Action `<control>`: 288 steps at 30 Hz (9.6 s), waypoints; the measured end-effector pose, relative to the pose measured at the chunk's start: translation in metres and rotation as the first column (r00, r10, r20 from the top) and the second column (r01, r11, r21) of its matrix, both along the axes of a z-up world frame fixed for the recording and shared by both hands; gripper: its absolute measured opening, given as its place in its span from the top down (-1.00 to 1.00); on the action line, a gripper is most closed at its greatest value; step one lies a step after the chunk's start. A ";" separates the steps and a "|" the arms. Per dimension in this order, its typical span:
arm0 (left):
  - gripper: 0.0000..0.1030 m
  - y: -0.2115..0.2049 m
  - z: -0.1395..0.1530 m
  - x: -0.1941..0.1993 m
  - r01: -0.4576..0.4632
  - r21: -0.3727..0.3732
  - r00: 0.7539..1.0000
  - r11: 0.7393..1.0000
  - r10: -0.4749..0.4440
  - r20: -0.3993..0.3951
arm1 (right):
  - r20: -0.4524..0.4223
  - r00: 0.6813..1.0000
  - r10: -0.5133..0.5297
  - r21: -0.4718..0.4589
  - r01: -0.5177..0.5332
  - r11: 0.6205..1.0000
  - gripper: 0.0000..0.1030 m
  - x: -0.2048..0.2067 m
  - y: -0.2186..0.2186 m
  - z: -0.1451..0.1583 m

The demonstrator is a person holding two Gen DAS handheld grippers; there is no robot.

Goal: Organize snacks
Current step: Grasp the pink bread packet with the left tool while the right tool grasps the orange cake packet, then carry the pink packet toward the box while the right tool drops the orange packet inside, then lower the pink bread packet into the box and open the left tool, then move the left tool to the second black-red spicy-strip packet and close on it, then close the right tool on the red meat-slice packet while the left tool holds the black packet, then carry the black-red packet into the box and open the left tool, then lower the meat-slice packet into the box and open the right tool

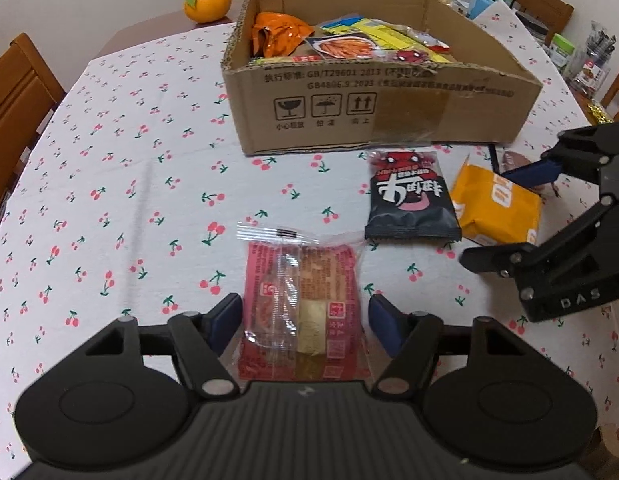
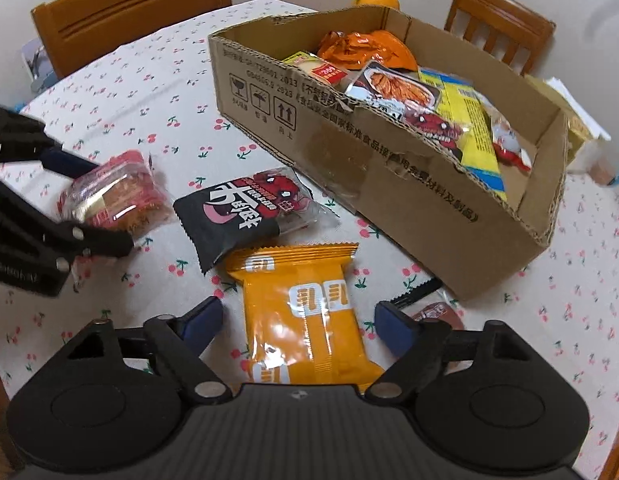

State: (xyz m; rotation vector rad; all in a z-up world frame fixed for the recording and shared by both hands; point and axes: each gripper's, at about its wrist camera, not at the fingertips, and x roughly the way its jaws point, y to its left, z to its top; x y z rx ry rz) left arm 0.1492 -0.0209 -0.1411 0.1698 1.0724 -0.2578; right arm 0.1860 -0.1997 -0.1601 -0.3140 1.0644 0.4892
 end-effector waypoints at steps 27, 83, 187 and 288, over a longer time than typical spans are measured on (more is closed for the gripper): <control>-0.21 -0.003 -0.001 0.003 0.017 0.040 1.000 0.999 -0.017 0.001 | -0.027 0.988 -0.151 -0.026 0.150 0.988 -0.08 -0.009 0.002 0.006; -0.08 -0.002 0.111 0.046 0.219 -0.030 0.972 0.975 -0.216 0.090 | 0.168 0.914 -0.371 0.116 0.355 0.928 -0.68 0.098 -0.053 0.092; 0.04 -0.063 -0.007 0.057 0.121 -0.014 0.992 0.993 -0.120 0.031 | 0.033 0.993 -0.112 0.045 0.110 0.993 -1.00 -0.010 -0.047 -0.009; -0.94 0.018 0.088 0.042 0.068 -0.072 0.958 0.995 -0.045 0.284 | 0.239 0.934 -0.267 0.106 0.248 0.963 0.01 0.089 -0.040 0.143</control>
